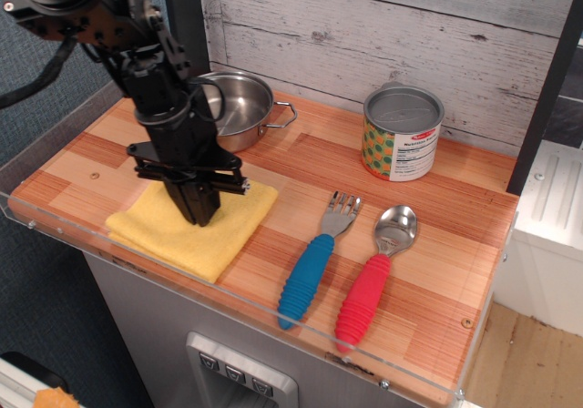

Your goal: Move towel next to fork

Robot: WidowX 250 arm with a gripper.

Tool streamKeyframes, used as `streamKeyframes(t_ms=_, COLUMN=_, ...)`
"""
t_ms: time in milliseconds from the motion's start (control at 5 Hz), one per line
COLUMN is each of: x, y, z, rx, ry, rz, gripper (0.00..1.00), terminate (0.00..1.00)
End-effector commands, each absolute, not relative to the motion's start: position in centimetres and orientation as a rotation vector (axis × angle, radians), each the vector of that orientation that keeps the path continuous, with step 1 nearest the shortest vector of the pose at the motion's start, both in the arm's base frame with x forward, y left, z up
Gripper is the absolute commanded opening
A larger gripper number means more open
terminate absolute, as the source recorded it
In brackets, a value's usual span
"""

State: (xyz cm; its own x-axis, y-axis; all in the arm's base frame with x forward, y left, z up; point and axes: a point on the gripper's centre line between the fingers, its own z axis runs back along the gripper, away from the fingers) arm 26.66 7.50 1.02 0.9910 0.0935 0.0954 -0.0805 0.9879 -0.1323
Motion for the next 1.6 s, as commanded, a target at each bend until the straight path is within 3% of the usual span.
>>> streamKeyframes(t_ms=0, x=27.4, y=5.8, z=1.9, rx=-0.117, ry=-0.145, rz=0.025, gripper=0.0, terminate=0.0)
streamKeyframes(t_ms=800, x=27.2, y=5.3, z=2.2, rx=-0.094, ry=-0.151, rz=0.084, gripper=0.0, terminate=0.0)
streamKeyframes(t_ms=1000, x=27.4, y=5.5, z=2.4, rx=-0.095, ry=-0.141, rz=0.084, gripper=1.0, terminate=0.0)
streamKeyframes(t_ms=1400, x=27.7, y=5.5, z=4.3, rx=-0.109, ry=-0.172, rz=0.074, gripper=1.0, terminate=0.0)
